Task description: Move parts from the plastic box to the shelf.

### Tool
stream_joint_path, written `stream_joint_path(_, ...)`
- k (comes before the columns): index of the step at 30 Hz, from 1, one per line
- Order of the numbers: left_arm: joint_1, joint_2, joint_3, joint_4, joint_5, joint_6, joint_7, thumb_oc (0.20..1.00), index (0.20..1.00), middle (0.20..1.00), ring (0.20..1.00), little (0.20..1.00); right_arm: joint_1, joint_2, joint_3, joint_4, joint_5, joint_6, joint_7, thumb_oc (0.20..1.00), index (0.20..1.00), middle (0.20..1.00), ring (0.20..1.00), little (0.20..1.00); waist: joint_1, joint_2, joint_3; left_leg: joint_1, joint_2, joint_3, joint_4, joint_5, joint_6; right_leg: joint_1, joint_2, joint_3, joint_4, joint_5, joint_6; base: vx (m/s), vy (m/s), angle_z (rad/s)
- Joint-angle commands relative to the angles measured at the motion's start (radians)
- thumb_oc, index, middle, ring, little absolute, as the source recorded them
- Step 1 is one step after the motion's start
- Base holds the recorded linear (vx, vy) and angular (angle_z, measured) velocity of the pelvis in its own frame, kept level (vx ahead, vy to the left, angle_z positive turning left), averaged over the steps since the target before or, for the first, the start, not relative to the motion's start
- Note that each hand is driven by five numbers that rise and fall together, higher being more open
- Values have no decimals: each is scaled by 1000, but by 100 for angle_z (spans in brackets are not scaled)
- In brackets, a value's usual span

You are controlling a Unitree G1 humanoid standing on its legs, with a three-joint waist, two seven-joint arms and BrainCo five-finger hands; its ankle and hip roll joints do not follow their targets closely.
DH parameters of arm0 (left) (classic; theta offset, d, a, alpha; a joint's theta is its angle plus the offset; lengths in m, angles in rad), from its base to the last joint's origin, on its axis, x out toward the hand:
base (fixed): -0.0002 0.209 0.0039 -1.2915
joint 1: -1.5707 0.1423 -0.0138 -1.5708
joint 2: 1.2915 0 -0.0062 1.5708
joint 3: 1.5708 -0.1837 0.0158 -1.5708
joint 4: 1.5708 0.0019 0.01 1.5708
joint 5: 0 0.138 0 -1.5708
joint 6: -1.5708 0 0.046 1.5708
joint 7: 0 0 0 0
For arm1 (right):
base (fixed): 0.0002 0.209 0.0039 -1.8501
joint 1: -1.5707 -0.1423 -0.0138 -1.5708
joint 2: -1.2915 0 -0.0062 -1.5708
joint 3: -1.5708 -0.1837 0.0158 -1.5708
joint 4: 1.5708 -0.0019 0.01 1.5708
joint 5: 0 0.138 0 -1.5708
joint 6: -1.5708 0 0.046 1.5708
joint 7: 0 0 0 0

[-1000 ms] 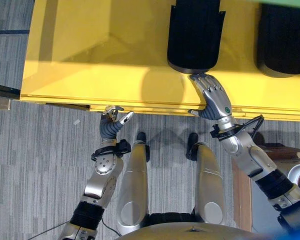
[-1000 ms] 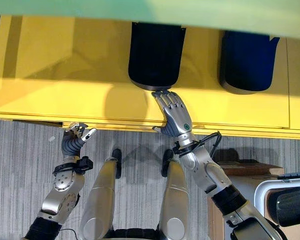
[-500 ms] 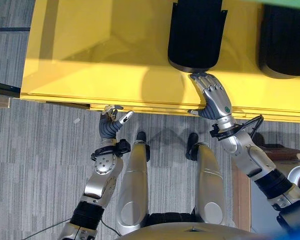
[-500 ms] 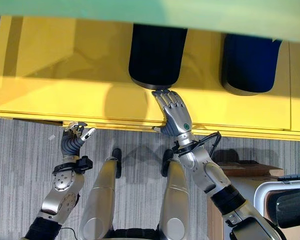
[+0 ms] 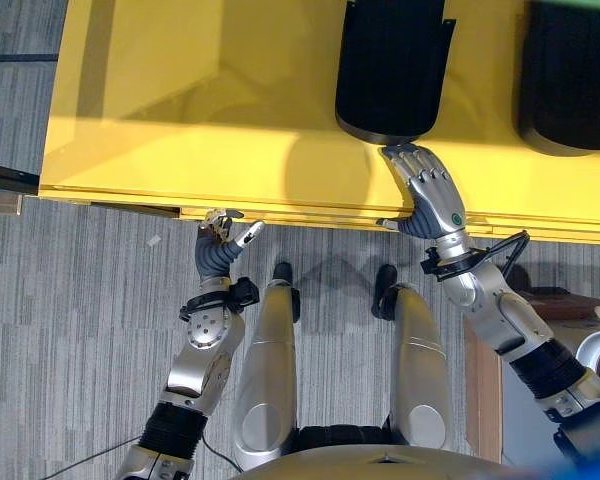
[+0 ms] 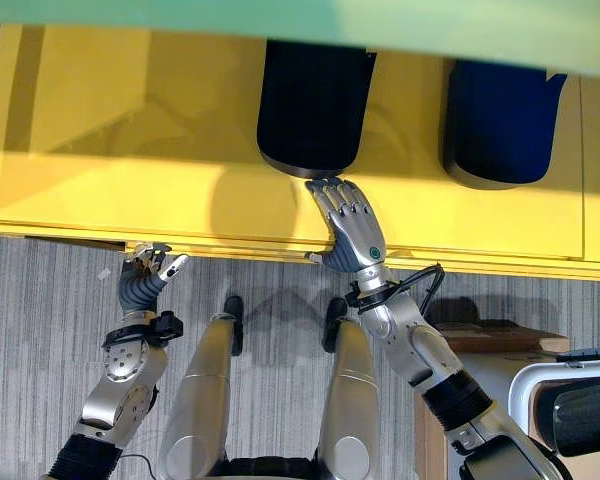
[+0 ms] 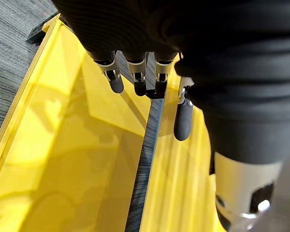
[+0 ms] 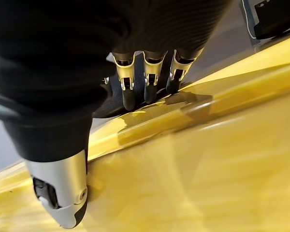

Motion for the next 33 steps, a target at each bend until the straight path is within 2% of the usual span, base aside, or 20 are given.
stream_joint_path(1,13,19,21,-97,42,-65,10,1000,1000,1000,1000,1000,-35,22,-106,-34,15,27,-82,1000,1000,1000,1000,1000,7,13,-34,-39,-10,-37,-11,23,22,50,-23,11,35,-69,9,66,-24,0)
stream_joint_path(2,14,18,24,-97,44,-67,12,1000,1000,1000,1000,1000,-28,23,-124,-30,19,34,-97,1000,1000,1000,1000,1000,7,12,-35,-26,-10,-40,-8,-1,18,61,-21,16,41,-90,14,0,0,0)
stream_joint_path(3,16,19,23,-97,44,-67,12,1000,1000,1000,1000,1000,-26,23,-124,-30,19,34,-97,1000,1000,1000,1000,1000,7,13,-34,-38,-10,-37,-11,22,21,51,-24,11,37,-70,8,68,-22,1)
stream_joint_path(4,15,19,25,-97,44,-67,12,1000,1000,1000,1000,1000,-24,20,-133,-25,20,37,-103,1000,1000,1000,1000,1000,6,13,-35,-27,-10,-40,-9,0,19,60,-21,16,42,-90,14,0,0,0)
stream_joint_path(5,15,20,25,-96,44,-68,13,1000,1000,1000,1000,1000,-23,21,-136,-25,21,38,-106,1000,1000,1000,1000,1000,7,13,-35,-28,-11,-40,-7,1,18,59,-21,16,42,-89,14,0,0,0)
stream_joint_path(6,16,20,25,-97,44,-68,13,1000,1000,1000,1000,1000,-20,22,-139,-25,21,40,-109,1000,1000,1000,1000,1000,7,14,-34,-42,-12,-36,-8,24,21,49,-23,11,38,-69,8,0,0,0)
stream_joint_path(8,15,21,26,-97,44,-67,12,1000,1000,1000,1000,1000,-19,22,-145,-24,23,41,-112,1000,1000,1000,1000,1000,7,13,-35,-31,-12,-40,-6,2,18,58,-20,16,43,-89,14,0,0,0)
stream_joint_path(9,18,22,25,-96,44,-67,10,1000,1000,1000,1000,1000,-15,21,-150,-23,22,43,-113,1000,1000,1000,1000,1000,7,14,-34,-45,-13,-36,-8,25,21,44,-23,9,42,-69,8,-86,11,2)
stream_joint_path(11,19,21,24,-95,44,-68,11,1000,1000,1000,1000,1000,-14,22,-152,-24,21,44,-115,1000,1000,1000,1000,1000,6,14,-34,-46,-12,-37,-7,25,21,42,-23,10,43,-69,9,-7,-2,1)
stream_joint_path(12,19,21,24,-95,43,-67,11,1000,1000,1000,1000,1000,-15,23,-153,-25,21,44,-117,1000,1000,1000,1000,1000,6,13,-35,-35,-11,-40,-4,2,18,53,-19,15,47,-89,14,0,0,0)
stream_joint_path(14,20,22,23,-95,45,-66,11,1000,1000,1000,1000,1000,-13,24,-153,-22,21,45,-118,1000,1000,1000,1000,1000,6,15,-34,-46,-11,-36,-7,25,21,42,-21,10,44,-69,8,0,0,0)
stream_joint_path(16,20,21,23,-93,44,-67,10,1000,1000,1000,1000,1000,-14,24,-157,-17,23,47,-120,1000,1000,1000,1000,1000,5,15,-36,-37,-11,-39,-2,2,18,50,-17,18,48,-89,15,38,-7,-1)
stream_joint_path(17,22,21,23,-94,43,-67,10,1000,1000,1000,1000,1000,-12,24,-159,-17,24,48,-122,1000,1000,1000,1000,1000,5,16,-34,-49,-11,-35,-4,25,21,40,-19,13,45,-69,9,0,0,0)
stream_joint_path(18,22,20,23,-94,42,-67,10,1000,1000,1000,1000,1000,-12,24,-160,-17,24,49,-123,1000,1000,1000,1000,1000,5,15,-35,-38,-11,-39,2,-2,18,51,-17,18,50,-92,15,0,0,0)
stream_joint_path(20,22,21,24,-96,42,-67,10,1000,1000,1000,1000,1000,-12,23,-163,-16,25,50,-126,1000,1000,1000,1000,1000,5,16,-36,-39,-11,-39,-1,1,18,48,-16,18,49,-89,15,-6,-1,-2)
stream_joint_path(21,24,22,22,-96,44,-67,10,1000,1000,1000,1000,1000,-11,25,-164,-15,26,50,-128,1000,1000,1000,1000,1000,5,17,-34,-51,-11,-35,-2,24,21,37,-18,13,45,-68,9,0,0,0)
stream_joint_path(22,24,21,22,-95,43,-67,8,1000,1000,1000,1000,1000,-12,25,-165,-13,26,50,-130,1000,1000,1000,1000,1000,4,16,-35,-38,-10,-38,2,-2,18,49,-16,18,51,-91,14,0,0,0)
stream_joint_path(25,25,21,23,-95,43,-67,7,1000,1000,1000,1000,1000,-10,24,-172,-17,26,51,-133,1000,1000,1000,1000,1000,4,17,-34,-53,-12,-35,-2,25,22,37,-18,14,45,-67,9,-57,12,0)
stream_joint_path(32,23,17,25,-99,55,-65,10,1000,1000,1000,1000,1000,73,4,-220,-101,34,19,-133,1000,1000,1000,1000,1000,-7,10,-34,-47,-10,-35,-5,28,21,36,-15,15,47,-67,8,11,-3,0)
stream_joint_path(33,24,16,29,-99,57,-62,9,1000,1000,1000,1000,1000,100,0,-233,-117,45,11,-128,1000,1000,1000,1000,1000,-11,6,-38,-33,-8,-39,-3,4,17,51,-14,20,50,-87,14,0,0,0)
